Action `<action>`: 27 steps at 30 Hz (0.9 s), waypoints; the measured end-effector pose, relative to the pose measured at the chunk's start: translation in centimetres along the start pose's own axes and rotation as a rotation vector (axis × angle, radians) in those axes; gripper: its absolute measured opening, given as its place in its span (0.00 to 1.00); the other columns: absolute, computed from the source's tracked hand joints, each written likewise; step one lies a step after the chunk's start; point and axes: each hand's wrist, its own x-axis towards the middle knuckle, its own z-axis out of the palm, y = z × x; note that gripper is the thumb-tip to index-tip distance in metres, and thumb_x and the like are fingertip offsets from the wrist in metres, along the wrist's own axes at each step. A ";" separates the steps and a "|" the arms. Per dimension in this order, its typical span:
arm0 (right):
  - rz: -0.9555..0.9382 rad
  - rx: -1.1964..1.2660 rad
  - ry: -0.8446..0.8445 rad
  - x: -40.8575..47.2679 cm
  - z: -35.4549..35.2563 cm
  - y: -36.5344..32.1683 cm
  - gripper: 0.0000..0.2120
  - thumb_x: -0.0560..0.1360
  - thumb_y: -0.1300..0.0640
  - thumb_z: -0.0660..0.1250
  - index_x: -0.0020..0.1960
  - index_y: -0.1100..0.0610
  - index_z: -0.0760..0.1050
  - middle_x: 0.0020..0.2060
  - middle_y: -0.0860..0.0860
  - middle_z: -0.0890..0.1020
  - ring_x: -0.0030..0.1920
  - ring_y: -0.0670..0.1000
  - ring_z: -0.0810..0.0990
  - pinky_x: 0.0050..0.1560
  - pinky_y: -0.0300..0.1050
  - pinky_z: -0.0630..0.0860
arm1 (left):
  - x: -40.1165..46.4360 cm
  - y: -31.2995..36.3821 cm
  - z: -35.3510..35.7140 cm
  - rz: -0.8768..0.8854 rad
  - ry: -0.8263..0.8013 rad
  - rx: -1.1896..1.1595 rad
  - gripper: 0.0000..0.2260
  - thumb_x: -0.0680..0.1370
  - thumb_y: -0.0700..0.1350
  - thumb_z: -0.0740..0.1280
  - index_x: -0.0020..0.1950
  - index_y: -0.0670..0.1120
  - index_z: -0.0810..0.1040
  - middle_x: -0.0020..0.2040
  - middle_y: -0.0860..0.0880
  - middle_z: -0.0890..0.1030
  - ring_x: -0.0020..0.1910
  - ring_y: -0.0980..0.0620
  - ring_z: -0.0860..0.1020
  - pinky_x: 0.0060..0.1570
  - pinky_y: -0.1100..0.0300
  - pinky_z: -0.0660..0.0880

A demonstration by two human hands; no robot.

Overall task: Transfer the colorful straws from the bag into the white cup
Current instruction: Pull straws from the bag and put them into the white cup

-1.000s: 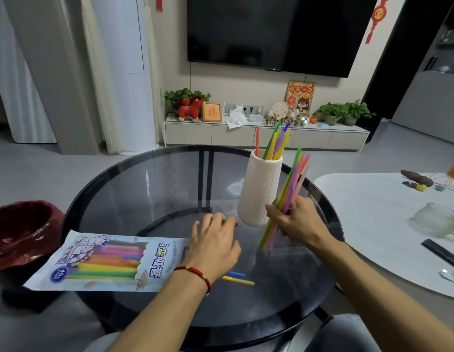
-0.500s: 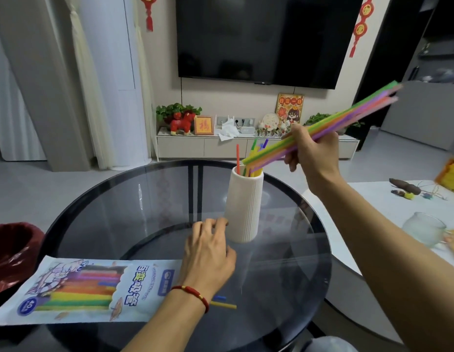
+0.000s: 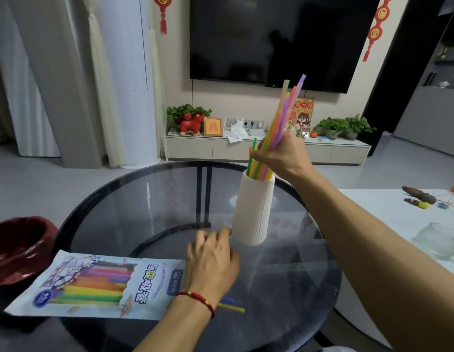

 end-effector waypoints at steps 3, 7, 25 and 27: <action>0.079 0.022 -0.013 -0.1 -0.4 -0.6 0.20 0.72 0.48 0.80 0.49 0.64 0.83 0.42 0.56 0.86 0.45 0.56 0.88 0.47 0.52 0.86 | -0.2 -0.2 -0.2 -0.017 -0.016 -0.011 0.16 0.79 0.50 0.59 0.67 0.53 0.68 0.57 0.53 0.79 0.60 0.50 0.69 0.58 0.52 0.69; 0.148 0.098 -0.046 0.0 -1.1 -1.4 0.33 0.70 0.46 0.81 0.66 0.65 0.76 0.62 0.60 0.82 0.60 0.60 0.83 0.61 0.58 0.82 | -0.6 -0.7 -0.5 -0.060 -0.046 -0.003 0.12 0.80 0.51 0.57 0.62 0.52 0.70 0.56 0.52 0.80 0.58 0.49 0.70 0.55 0.52 0.67; -0.126 -0.153 -0.061 -1.6 0.4 -1.2 0.23 0.86 0.51 0.58 0.76 0.61 0.70 0.73 0.61 0.77 0.68 0.60 0.79 0.69 0.61 0.75 | -0.7 -2.9 -1.1 -0.063 -0.024 -0.002 0.16 0.81 0.54 0.55 0.66 0.52 0.71 0.56 0.52 0.81 0.57 0.49 0.71 0.56 0.50 0.70; -0.182 -0.178 -0.034 -2.1 0.5 -0.9 0.23 0.85 0.51 0.58 0.77 0.59 0.70 0.74 0.60 0.76 0.69 0.59 0.77 0.70 0.60 0.73 | -0.7 -3.0 -1.2 -0.051 -0.030 -0.012 0.15 0.81 0.54 0.56 0.65 0.52 0.71 0.55 0.52 0.80 0.57 0.49 0.71 0.56 0.50 0.70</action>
